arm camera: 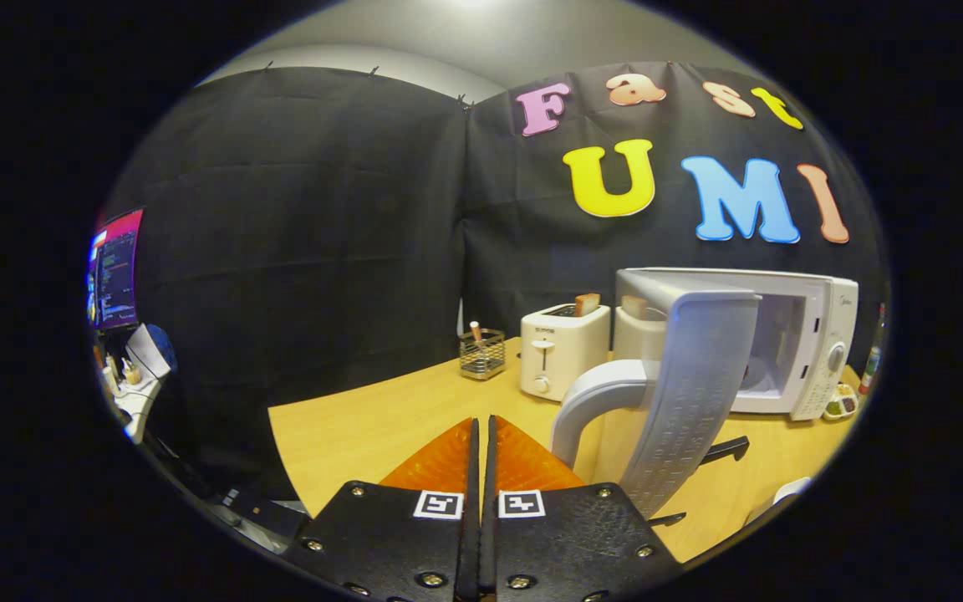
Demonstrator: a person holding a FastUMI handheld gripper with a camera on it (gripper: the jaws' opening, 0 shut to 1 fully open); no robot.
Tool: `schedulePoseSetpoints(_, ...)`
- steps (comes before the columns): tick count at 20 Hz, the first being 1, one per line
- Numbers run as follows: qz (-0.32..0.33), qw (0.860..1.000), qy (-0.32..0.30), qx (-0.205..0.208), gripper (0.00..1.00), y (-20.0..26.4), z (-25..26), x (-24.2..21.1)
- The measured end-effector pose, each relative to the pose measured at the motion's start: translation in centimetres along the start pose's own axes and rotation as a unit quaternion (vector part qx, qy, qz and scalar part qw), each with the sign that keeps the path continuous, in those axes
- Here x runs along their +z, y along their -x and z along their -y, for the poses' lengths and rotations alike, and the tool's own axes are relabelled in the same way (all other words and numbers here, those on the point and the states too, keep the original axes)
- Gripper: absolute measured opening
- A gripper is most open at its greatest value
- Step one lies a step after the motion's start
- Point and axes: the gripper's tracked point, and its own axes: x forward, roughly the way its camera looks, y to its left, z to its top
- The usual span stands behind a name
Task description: Open the microwave, put the food inside, and close the microwave door.
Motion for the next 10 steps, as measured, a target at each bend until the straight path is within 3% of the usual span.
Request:
schedulePoseSetpoints(4,-0.014,0.999,-0.023,-0.027,0.02,0.6,3.9,-1.4)
schedulePoseSetpoints(10,-0.018,0.994,-0.034,-0.104,0.01,1.6,12.0,-1.8)
